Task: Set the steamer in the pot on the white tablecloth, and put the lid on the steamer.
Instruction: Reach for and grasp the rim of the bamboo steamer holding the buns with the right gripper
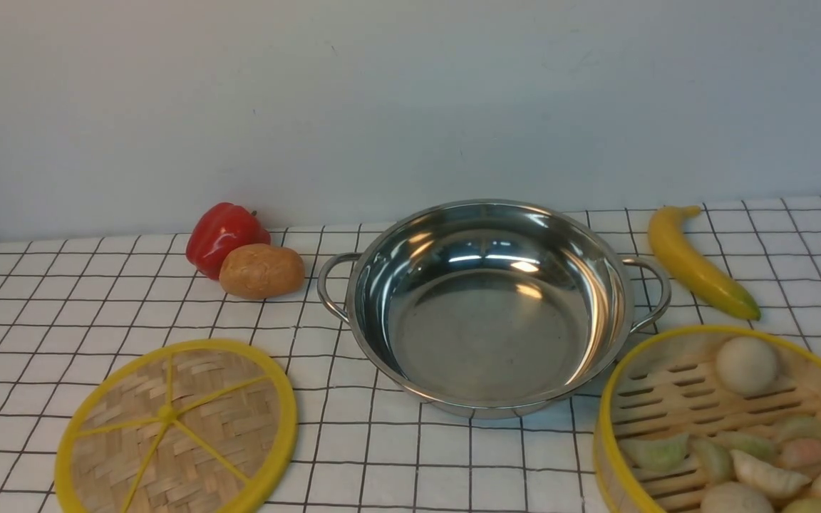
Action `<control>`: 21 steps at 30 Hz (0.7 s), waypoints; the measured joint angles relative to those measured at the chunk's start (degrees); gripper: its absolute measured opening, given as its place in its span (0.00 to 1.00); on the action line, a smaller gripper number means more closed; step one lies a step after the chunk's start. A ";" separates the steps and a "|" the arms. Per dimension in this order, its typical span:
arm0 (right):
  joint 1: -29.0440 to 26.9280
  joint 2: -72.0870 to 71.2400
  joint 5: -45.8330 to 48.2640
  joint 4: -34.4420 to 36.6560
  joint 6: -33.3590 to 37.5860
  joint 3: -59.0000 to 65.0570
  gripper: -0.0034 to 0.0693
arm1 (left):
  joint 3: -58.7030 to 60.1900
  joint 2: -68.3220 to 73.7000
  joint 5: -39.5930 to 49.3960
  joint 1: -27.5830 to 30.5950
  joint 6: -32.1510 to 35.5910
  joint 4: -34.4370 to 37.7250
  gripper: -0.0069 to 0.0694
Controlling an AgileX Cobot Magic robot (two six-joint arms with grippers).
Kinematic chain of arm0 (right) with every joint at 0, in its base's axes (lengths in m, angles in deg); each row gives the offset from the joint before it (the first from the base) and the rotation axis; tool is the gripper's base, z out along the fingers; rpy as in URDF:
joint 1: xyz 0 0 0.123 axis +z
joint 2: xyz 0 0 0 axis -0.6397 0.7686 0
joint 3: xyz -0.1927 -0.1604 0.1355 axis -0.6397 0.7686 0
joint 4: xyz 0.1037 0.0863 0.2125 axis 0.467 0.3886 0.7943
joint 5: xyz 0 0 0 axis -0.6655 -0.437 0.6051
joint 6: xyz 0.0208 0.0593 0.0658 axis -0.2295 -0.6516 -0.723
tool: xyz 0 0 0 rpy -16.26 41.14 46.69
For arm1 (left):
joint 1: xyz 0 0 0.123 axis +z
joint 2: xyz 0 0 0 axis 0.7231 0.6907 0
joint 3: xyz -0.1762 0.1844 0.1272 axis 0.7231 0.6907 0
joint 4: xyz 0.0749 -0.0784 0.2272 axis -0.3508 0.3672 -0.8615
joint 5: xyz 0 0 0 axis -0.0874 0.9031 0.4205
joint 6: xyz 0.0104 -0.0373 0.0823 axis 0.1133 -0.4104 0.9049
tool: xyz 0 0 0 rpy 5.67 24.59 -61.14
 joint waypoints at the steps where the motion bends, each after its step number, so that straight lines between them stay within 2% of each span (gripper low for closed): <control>1: 0.00 0.61 -0.54 -2.39 2.91 -4.42 0.38 | -4.09 2.30 5.43 0.00 0.00 -4.97 0.41; 4: 0.00 5.44 2.46 -8.13 7.92 -13.07 0.38 | -12.03 8.93 15.17 0.00 0.00 -11.12 0.41; 6: 0.00 8.54 6.05 -10.38 9.28 -16.34 0.38 | -15.09 12.05 20.44 0.00 0.00 -12.18 0.41; 8: 0.00 16.17 16.62 -17.17 10.31 -22.08 0.38 | -20.65 18.51 30.48 0.00 0.11 -13.34 0.41; 11: 0.00 26.79 31.89 -26.25 8.27 -27.52 0.38 | -26.13 27.11 44.88 0.00 2.64 -13.54 0.41; 12: 0.00 28.23 32.82 -27.51 7.76 -28.12 0.38 | -26.40 27.65 44.88 0.00 2.94 -13.54 0.41; 13: 0.00 33.23 39.80 -32.06 6.03 -29.94 0.38 | -28.11 32.09 51.64 0.00 5.87 -13.49 0.41; 15: 0.00 39.86 46.35 -38.47 3.74 -31.86 0.38 | -29.40 37.58 59.43 0.00 11.09 -12.49 0.41; 21: 0.00 53.88 53.49 -52.61 -1.60 -33.42 0.38 | -29.94 51.24 69.25 0.00 22.93 -6.30 0.41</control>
